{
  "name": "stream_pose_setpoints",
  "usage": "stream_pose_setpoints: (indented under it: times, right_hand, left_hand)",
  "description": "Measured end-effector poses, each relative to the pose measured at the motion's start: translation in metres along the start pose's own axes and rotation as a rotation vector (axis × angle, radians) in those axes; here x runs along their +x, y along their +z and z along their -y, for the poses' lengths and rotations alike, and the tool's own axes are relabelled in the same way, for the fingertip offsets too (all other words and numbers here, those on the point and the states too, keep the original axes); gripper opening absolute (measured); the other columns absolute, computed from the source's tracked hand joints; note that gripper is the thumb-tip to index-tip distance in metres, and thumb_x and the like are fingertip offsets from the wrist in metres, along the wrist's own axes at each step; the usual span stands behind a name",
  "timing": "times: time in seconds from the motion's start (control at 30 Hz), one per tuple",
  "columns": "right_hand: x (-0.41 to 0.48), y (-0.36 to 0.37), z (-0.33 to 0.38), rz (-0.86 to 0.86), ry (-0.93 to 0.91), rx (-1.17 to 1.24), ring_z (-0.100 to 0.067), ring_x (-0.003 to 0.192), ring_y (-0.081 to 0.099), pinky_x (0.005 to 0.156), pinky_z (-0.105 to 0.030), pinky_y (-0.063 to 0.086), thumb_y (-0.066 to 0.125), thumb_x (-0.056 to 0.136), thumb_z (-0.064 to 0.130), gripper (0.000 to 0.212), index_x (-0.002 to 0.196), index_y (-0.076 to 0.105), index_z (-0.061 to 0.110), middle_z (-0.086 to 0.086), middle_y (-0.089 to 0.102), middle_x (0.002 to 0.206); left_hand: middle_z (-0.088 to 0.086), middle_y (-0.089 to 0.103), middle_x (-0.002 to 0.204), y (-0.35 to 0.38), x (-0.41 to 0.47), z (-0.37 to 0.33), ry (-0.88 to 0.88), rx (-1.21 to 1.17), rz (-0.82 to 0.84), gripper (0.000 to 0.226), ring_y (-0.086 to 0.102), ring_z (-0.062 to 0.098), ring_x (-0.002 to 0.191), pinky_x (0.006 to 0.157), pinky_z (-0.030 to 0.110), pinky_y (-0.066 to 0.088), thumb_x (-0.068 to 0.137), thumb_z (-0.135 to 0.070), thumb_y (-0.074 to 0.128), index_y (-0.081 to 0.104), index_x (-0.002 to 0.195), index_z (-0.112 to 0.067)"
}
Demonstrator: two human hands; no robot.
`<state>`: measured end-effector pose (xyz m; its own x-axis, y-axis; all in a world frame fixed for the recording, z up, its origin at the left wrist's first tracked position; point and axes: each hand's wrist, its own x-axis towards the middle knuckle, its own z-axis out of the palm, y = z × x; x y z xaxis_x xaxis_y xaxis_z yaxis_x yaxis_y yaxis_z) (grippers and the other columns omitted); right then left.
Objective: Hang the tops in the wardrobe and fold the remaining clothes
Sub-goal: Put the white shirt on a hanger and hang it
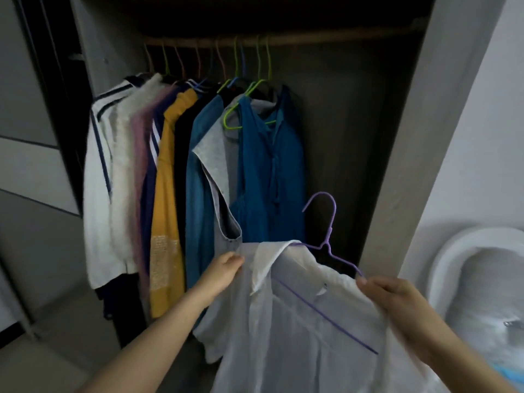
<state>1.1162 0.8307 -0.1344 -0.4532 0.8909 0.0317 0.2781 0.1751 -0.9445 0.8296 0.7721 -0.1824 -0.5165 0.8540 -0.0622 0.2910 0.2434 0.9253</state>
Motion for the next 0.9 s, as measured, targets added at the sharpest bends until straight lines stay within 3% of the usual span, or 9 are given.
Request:
stream_pose_setpoints:
  times: [0.13,0.23,0.3,0.4,0.53,0.63,0.73,0.8,0.9]
  right_hand:
    - [-0.004,-0.003,0.001,-0.091,-0.004,-0.025,-0.012,0.056,0.029,0.058,-0.03,0.02,0.058,0.091,0.019,0.037,0.057,0.044,0.016,-0.001,0.032,0.057]
    - [-0.005,-0.006,-0.003,-0.198,0.001,-0.036,-0.009,0.052,0.027,0.053,-0.025,0.021,0.058,0.091,0.015,0.039,0.055,0.041,0.016,0.002,0.031,0.054]
    - [-0.009,-0.003,-0.004,-0.267,-0.009,-0.068,-0.004,0.046,0.025,0.045,-0.018,0.02,0.059,0.09,0.013,0.045,0.05,0.038,0.019,0.008,0.03,0.049]
    - [-0.012,0.006,-0.008,-0.38,0.002,-0.052,-0.002,0.043,0.028,0.041,-0.015,0.021,0.059,0.089,0.012,0.046,0.045,0.045,0.014,0.009,0.033,0.046]
    - [0.001,0.026,0.001,-0.52,0.019,-0.013,-0.01,0.053,0.036,0.052,-0.024,0.028,0.061,0.089,0.017,0.036,0.058,0.056,-0.001,0.0,0.042,0.052]
    - [0.018,0.038,0.014,-0.623,0.029,0.059,-0.014,0.056,0.039,0.056,-0.027,0.028,0.06,0.09,0.02,0.038,0.055,0.057,0.003,-0.003,0.044,0.052]
    - [0.036,0.056,0.032,-0.709,0.02,0.125,-0.019,0.062,0.047,0.062,-0.032,0.034,0.056,0.092,0.019,0.031,0.065,0.064,0.004,-0.005,0.055,0.055]
    - [0.049,0.067,0.044,-0.737,0.002,0.147,-0.018,0.062,0.048,0.064,-0.032,0.035,0.054,0.092,0.014,0.032,0.063,0.068,0.013,-0.001,0.056,0.055]
    - [0.079,0.085,0.06,-0.71,-0.025,0.039,-0.016,0.061,0.049,0.062,-0.031,0.037,0.052,0.093,0.01,0.03,0.066,0.064,0.01,-0.001,0.057,0.058]
  left_hand:
    - [0.002,0.065,0.081,0.05,0.026,-0.01,-0.134,-0.243,0.023,0.006,0.06,0.013,0.067,0.053,0.021,0.043,0.093,-0.02,0.053,0.059,0.093,-0.02]
    - [-0.009,0.065,0.076,0.071,0.044,-0.01,0.016,-0.237,-0.066,0.015,0.06,0.004,0.066,0.052,0.016,0.041,0.083,-0.009,0.064,0.063,0.078,-0.023]
    - [-0.012,0.063,0.092,0.078,0.053,-0.008,0.162,-0.069,-0.103,0.015,0.06,0.009,0.084,0.062,0.016,0.039,0.082,-0.007,0.065,0.065,0.09,-0.02]
    - [0.005,0.061,0.102,0.085,0.067,-0.001,0.321,0.236,-0.09,0.031,0.058,0.023,0.094,0.07,0.027,0.04,0.087,-0.002,0.052,0.059,0.117,-0.008]
    - [0.011,0.053,0.114,0.068,0.084,-0.007,0.461,0.308,-0.047,0.042,0.053,0.027,0.105,0.082,0.037,0.047,0.09,-0.012,0.054,0.048,0.132,-0.012]
    - [0.017,0.054,0.116,0.039,0.096,-0.047,0.757,0.372,-0.202,0.046,0.051,0.035,0.107,0.081,0.045,0.049,0.087,-0.008,0.061,0.05,0.132,-0.006]
    - [0.021,0.062,0.103,-0.002,0.104,-0.097,1.106,0.456,-0.458,0.035,0.058,0.042,0.092,0.066,0.047,0.051,0.075,-0.006,0.074,0.067,0.109,-0.001]
    - [0.02,0.064,0.103,-0.032,0.11,-0.121,1.207,0.52,-0.603,0.024,0.059,0.042,0.095,0.067,0.047,0.048,0.077,-0.013,0.072,0.07,0.099,-0.004]
    - [0.02,0.063,0.108,-0.08,0.131,-0.141,1.193,0.623,-0.712,0.024,0.054,0.043,0.107,0.075,0.049,0.044,0.083,-0.025,0.065,0.071,0.095,-0.005]
